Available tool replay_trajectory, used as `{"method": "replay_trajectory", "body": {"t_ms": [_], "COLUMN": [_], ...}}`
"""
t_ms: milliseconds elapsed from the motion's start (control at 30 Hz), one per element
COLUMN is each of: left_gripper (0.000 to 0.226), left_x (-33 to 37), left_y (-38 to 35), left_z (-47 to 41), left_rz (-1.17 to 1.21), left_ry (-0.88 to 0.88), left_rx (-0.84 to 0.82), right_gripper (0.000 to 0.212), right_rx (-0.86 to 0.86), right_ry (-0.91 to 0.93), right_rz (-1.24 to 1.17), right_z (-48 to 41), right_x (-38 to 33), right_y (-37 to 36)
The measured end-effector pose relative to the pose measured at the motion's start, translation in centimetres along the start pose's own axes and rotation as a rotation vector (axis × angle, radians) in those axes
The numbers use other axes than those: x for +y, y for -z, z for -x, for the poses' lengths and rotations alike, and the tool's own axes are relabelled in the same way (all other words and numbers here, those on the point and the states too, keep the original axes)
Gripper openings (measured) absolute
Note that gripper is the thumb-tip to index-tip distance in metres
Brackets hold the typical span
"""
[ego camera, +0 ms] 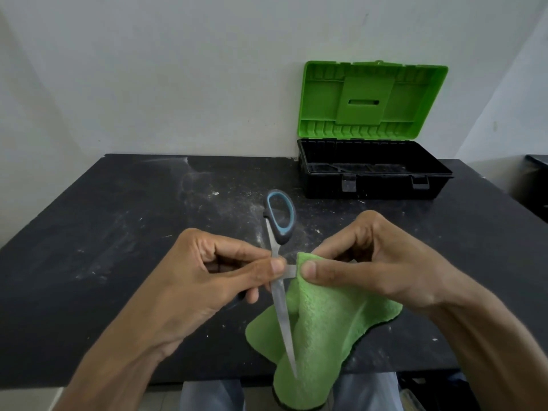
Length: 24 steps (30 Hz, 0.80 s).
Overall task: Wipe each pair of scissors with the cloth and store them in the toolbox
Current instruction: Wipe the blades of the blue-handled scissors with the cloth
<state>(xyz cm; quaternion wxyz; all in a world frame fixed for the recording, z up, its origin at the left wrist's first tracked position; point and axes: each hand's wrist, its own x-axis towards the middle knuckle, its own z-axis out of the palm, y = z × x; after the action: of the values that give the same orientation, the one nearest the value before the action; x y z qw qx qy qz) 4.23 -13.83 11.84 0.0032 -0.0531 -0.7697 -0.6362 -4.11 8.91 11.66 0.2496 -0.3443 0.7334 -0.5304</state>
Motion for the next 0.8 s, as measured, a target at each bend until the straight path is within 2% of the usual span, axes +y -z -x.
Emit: {"method": "replay_trajectory", "body": {"t_ms": [167,300,467,600,800], "left_gripper": [0.019,0.017,0.024,0.029,0.039], "left_x": [-0.1,-0.3,-0.4,-0.3,0.0], "left_y": [0.9,1.6,1.6,2.1,2.0], "left_z": [0.5,0.7,0.2,0.3,0.1], "left_rz": [0.022,0.022,-0.019,-0.004,0.017], "left_ry": [0.047,0.051,0.004,0.011,-0.006], "left_rx": [-0.011,0.022,-0.044,-0.025,0.010], "right_gripper": [0.022,0.031,0.021,0.025,0.018], "right_rx": [-0.039,-0.005,-0.007,0.083,0.204], "right_ry": [-0.016,-0.043,-0.041,-0.060,-0.040], "right_rz": [0.057,0.099,0.061,0.044,0.009], "right_z": [0.3,1.2,1.8,2.6,2.8], "right_x": [-0.4,-0.4,-0.8,-0.8,-1.1], "right_y": [0.5,1.6,2.2,2.3,1.9]}}
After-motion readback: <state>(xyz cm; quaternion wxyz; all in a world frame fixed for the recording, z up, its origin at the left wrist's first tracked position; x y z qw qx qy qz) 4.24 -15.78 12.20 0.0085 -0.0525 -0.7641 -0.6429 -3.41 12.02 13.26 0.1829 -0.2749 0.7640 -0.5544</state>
